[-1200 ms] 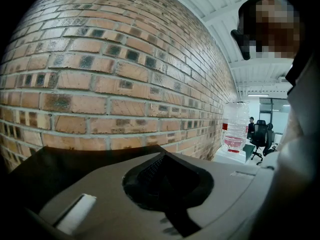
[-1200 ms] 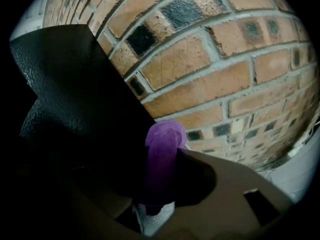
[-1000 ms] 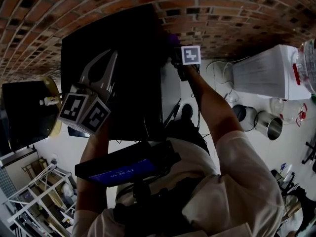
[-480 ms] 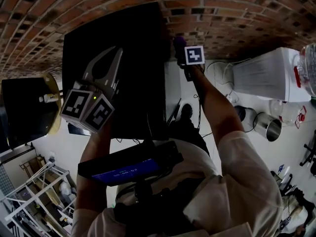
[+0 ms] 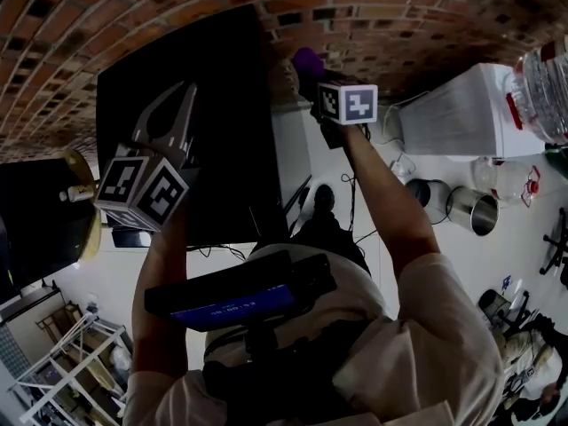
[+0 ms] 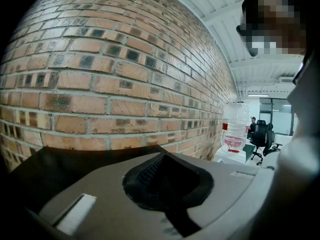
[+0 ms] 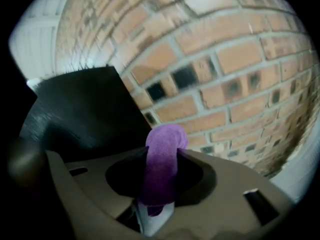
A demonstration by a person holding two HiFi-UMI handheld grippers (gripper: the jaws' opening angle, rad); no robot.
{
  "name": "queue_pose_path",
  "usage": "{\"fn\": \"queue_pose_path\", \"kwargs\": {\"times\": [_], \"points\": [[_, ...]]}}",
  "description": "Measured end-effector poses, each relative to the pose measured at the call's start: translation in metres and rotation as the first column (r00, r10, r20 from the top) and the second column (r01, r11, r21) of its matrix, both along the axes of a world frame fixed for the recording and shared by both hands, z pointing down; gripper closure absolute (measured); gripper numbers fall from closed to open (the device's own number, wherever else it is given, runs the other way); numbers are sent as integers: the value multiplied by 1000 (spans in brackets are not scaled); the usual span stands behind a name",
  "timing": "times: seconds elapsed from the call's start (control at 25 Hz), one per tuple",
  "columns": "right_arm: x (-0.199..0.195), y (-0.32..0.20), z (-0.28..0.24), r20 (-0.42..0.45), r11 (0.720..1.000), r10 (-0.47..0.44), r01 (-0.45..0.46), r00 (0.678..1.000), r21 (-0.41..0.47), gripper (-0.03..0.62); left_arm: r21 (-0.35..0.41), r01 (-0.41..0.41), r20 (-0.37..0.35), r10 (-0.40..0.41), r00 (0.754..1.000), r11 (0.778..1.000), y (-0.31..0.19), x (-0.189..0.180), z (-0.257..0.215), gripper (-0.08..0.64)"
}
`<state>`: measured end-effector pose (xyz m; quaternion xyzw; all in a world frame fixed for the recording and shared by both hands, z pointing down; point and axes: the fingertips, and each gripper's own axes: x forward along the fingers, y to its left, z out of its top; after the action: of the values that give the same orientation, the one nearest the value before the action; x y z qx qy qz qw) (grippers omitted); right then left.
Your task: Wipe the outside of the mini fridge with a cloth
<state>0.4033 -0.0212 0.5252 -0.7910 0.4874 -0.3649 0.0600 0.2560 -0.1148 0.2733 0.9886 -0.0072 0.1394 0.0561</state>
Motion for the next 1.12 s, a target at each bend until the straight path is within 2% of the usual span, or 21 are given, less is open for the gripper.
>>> {"fn": "queue_pose_path", "kwargs": {"times": [0.2,0.36,0.48,0.64,0.8,1.12], "points": [[-27,3,-92,-37,975,-23,30,999,218,449,4,3,-9,-3,1000,1000,0,-1,-3,552],[-53,10,-159,-58,928,-35,54,998,368,449,6,2,-13,-2,1000,1000,1,-1,-4,551],[-74,14,-192,-74,892,-52,80,996,445,449,6,0,-12,0,1000,1000,1,-1,-4,551],[-97,17,-213,-112,871,-64,111,992,478,449,6,1,-12,-1,1000,1000,1,0,-4,552],[-115,18,-215,-84,855,-74,106,994,508,449,5,1,-10,-1,1000,1000,1,0,-4,551],[-119,22,-200,-30,854,-59,66,998,516,449,4,1,-7,-1,1000,1000,1,0,-4,551]]}}
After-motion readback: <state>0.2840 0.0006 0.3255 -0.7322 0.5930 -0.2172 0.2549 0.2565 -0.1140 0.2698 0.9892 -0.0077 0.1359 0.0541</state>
